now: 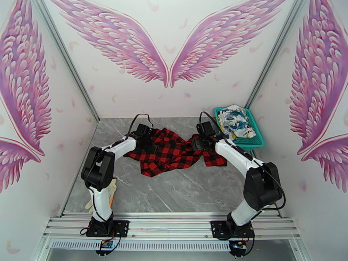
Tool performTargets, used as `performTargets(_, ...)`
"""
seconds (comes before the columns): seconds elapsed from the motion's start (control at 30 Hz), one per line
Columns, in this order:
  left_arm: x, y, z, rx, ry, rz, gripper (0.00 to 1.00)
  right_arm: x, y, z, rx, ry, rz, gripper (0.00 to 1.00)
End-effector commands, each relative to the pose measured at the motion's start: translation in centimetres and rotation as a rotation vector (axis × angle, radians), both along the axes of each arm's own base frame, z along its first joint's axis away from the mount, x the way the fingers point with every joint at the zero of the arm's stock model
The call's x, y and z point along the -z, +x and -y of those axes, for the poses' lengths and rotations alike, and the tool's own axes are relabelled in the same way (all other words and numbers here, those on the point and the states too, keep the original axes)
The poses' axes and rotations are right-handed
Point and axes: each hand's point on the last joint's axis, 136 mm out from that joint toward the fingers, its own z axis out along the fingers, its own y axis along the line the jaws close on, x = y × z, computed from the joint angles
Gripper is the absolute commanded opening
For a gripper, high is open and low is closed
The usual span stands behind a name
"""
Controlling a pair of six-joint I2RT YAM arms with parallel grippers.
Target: Fold and stack the mixed laundry pile
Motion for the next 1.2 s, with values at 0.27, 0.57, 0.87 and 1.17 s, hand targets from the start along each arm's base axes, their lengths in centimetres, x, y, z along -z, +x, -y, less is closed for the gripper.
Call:
performTargets(0.27, 0.9, 1.0, 0.5, 0.09, 0.052, -0.065, 0.0, 0.9, 2.2, 3.8, 0.063, -0.117, -0.034, 0.53)
performTargets(0.57, -6.7, 1.0, 1.9, 0.076, -0.102, 0.132, 0.0, -2.8, 2.2, 3.5, 0.087, -0.049, 0.069, 0.11)
performTargets(0.87, -15.9, -7.8, 1.4, 0.091, -0.142, 0.309, 0.0, -6.3, -3.5, 4.5, 0.149, 0.063, 0.152, 0.0)
performTargets(1.17, -19.7, -20.6, 2.0, 0.112, -0.249, 0.352, 0.0, -6.8, -11.8, 6.0, 0.234, 0.191, 0.191, 0.01)
